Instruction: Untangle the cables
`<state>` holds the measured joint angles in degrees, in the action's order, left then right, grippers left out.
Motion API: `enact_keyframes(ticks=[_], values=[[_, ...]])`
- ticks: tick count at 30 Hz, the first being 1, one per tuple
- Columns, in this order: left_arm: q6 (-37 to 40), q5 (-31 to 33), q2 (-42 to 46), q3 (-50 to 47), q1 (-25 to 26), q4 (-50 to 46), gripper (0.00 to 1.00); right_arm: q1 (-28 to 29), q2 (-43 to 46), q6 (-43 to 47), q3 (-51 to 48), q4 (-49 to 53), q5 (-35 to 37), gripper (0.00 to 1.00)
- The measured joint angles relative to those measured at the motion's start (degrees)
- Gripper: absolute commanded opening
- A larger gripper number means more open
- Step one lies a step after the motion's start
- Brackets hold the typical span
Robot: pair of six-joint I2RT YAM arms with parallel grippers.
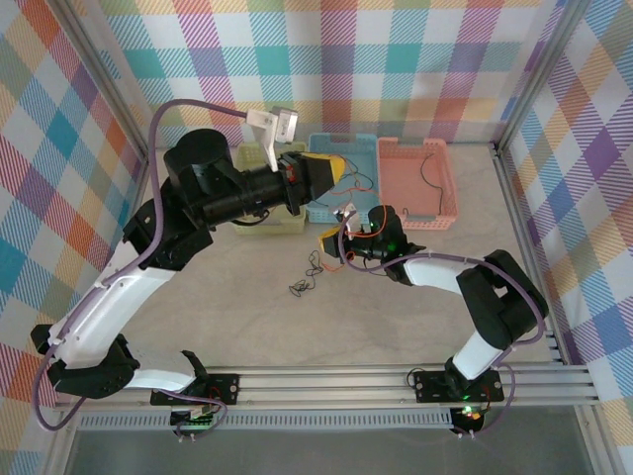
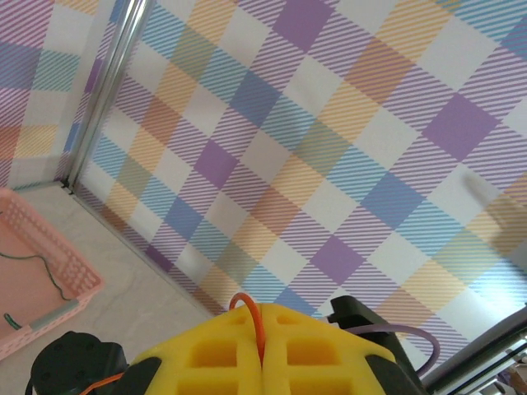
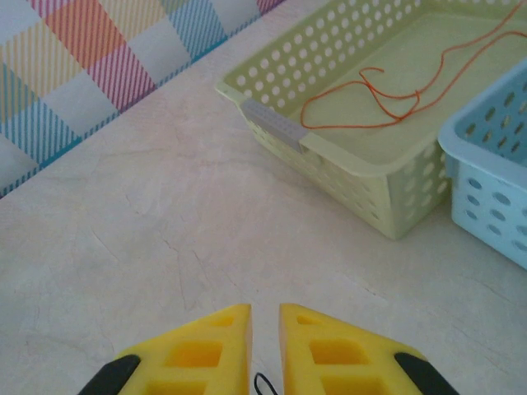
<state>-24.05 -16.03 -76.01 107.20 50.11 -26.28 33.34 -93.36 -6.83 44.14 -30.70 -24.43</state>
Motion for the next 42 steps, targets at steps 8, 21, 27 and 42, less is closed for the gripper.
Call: enact_keyframes(ticks=[8,21,27,42], values=[[1.6,3.6,-0.2,0.2,0.0,-2.6,0.0,-0.3,2.4,0.4,-0.3,4.2,0.8,0.51],[3.9,8.3,-3.2,0.2,-1.8,-4.3,0.0,-0.4,26.1,2.6,-11.8,6.2,4.1,0.7],[3.9,8.0,-3.8,0.3,-1.9,-4.2,0.0,-0.4,28.7,3.5,-13.9,5.8,-1.4,0.72],[3.9,5.8,-6.0,0.6,-2.3,-4.0,0.0,-0.4,20.8,1.7,-11.2,0.1,-3.8,0.74]])
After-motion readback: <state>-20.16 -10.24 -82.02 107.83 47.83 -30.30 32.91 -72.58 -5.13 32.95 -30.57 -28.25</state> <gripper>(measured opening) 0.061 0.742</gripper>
